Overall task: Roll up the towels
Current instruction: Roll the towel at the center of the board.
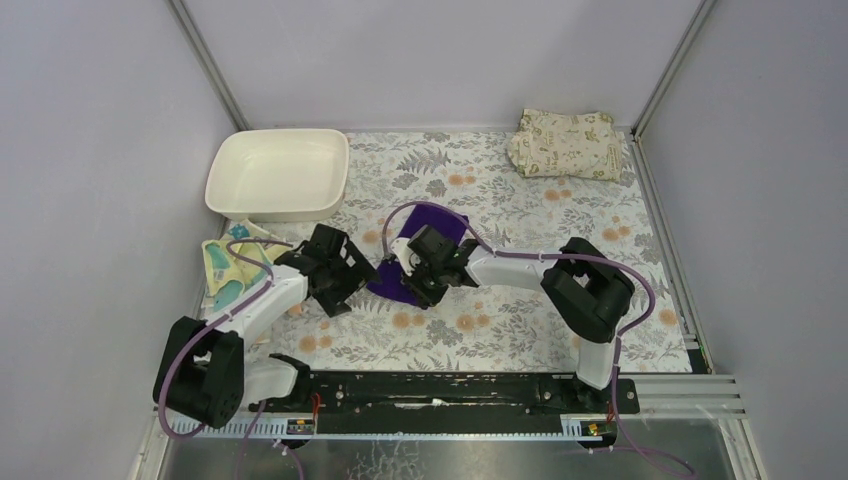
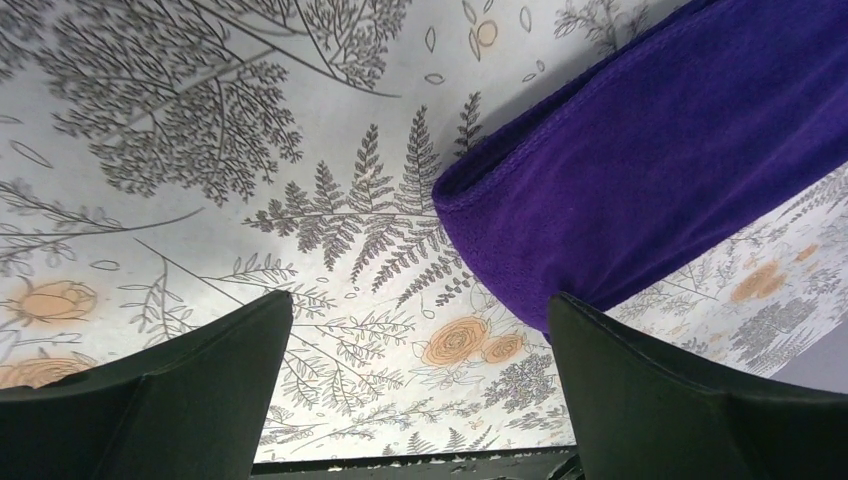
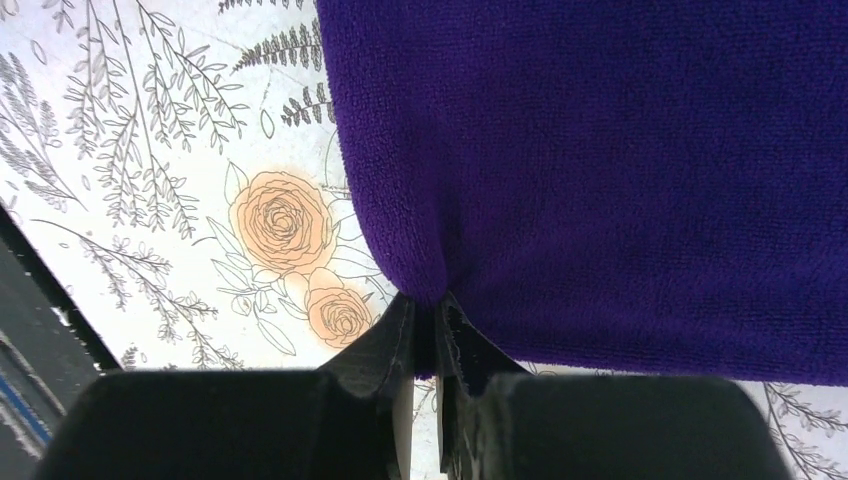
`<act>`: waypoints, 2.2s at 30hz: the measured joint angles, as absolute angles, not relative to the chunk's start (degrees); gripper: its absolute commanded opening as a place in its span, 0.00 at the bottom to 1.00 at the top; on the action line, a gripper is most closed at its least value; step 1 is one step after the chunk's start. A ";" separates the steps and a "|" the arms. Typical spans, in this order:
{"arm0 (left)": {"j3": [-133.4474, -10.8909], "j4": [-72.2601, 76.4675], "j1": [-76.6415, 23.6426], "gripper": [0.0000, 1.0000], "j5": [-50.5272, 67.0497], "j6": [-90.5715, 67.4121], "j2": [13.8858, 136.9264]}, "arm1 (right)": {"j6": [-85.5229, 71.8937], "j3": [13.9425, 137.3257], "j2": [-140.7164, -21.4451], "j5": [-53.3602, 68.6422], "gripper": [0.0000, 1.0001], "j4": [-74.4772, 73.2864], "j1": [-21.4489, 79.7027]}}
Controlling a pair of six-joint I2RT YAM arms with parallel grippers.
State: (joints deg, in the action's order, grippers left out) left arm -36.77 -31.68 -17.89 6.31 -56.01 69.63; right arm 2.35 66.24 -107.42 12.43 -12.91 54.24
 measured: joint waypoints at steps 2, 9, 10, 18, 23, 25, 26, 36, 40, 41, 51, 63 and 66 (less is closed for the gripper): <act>-36.77 -31.57 -18.96 0.94 6.24 -57.10 71.00 | 0.78 65.87 -107.46 14.41 0.09 -12.16 53.39; -37.52 -31.09 -21.85 0.79 5.13 -60.18 77.28 | -2.66 64.62 -107.44 17.54 0.09 -9.65 52.29; -37.93 -30.55 -22.13 0.78 4.78 -60.53 77.93 | -3.03 64.45 -107.44 17.76 0.09 -9.28 52.27; -41.50 -29.91 -22.76 0.62 3.81 -62.87 82.96 | -5.08 62.98 -107.26 19.44 0.09 -6.20 52.18; -42.44 -29.04 -23.03 0.49 3.01 -63.79 84.82 | -6.02 62.02 -106.85 19.64 0.09 -4.84 52.16; -42.54 -28.95 -23.16 0.46 2.39 -64.10 85.14 | -6.33 61.67 -106.63 19.68 0.09 -4.43 52.16; -42.68 -28.97 -23.18 0.44 2.07 -64.38 85.34 | -6.52 61.43 -106.52 19.79 0.09 -4.23 52.16; -47.00 -29.65 -23.46 0.20 -1.85 -64.53 89.82 | -7.60 59.94 -105.73 20.67 0.08 -2.57 52.16; -47.62 -29.71 -23.66 0.11 -2.42 -64.29 90.48 | -7.94 59.57 -105.54 20.75 0.08 -2.00 52.16; -47.83 -29.87 -23.70 0.11 -2.52 -64.23 90.61 | -8.14 59.37 -105.49 20.86 0.07 -1.76 52.14; -49.50 -32.86 -23.83 0.47 -4.97 -60.90 91.11 | -12.75 57.76 -105.30 27.77 0.07 1.74 48.64; -41.65 -32.16 -19.53 0.89 -4.86 -57.49 77.23 | -21.74 55.94 -108.64 41.63 0.07 6.04 42.61; -38.20 -31.83 -18.72 0.91 -3.22 -56.86 71.92 | -23.92 55.94 -110.76 43.83 0.07 7.18 41.67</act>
